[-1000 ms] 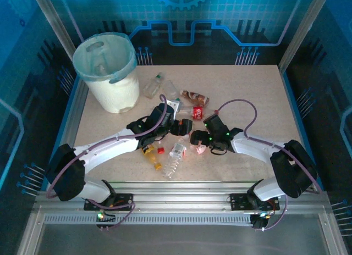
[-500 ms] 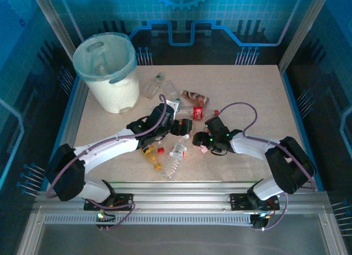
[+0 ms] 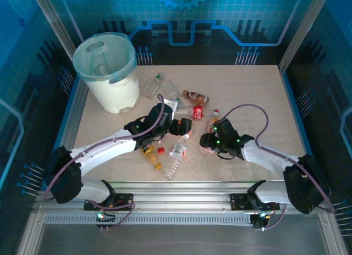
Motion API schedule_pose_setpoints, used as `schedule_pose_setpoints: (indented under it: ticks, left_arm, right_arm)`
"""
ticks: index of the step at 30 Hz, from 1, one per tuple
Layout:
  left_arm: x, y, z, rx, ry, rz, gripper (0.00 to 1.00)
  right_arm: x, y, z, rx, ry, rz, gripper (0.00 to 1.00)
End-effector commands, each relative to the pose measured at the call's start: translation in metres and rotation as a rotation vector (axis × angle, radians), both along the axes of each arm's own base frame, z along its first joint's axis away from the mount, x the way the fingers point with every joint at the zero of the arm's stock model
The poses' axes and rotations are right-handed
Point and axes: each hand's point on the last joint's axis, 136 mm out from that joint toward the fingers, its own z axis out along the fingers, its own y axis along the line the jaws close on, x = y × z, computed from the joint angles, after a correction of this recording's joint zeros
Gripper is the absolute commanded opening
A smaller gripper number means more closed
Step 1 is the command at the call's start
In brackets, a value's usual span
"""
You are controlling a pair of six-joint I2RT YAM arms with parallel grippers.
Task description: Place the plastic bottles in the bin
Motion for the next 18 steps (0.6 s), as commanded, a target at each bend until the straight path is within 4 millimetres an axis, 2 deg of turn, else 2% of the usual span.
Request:
schedule_pose_setpoints:
  ticks: [1, 5, 9, 13, 18]
  left_arm:
    - [-0.003, 0.000, 0.023, -0.048, -0.016, -0.008, 0.88]
    - [-0.001, -0.006, 0.058, -0.069, -0.056, -0.046, 0.89]
    - [-0.005, -0.022, 0.101, -0.140, -0.081, -0.132, 0.90]
    - [-0.014, -0.039, 0.142, -0.244, -0.090, -0.237, 0.90]
    - [-0.024, -0.056, 0.174, -0.329, -0.072, -0.343, 0.88]
  right_arm:
    - [-0.004, -0.012, 0.013, -0.029, -0.065, 0.017, 0.59]
    - [-0.006, -0.003, 0.049, 0.030, -0.232, 0.126, 0.59]
    - [-0.014, 0.008, 0.098, 0.087, -0.443, 0.266, 0.58]
    - [-0.027, 0.014, 0.138, 0.124, -0.617, 0.376, 0.60]
    - [-0.045, 0.022, 0.169, 0.170, -0.746, 0.477, 0.59]
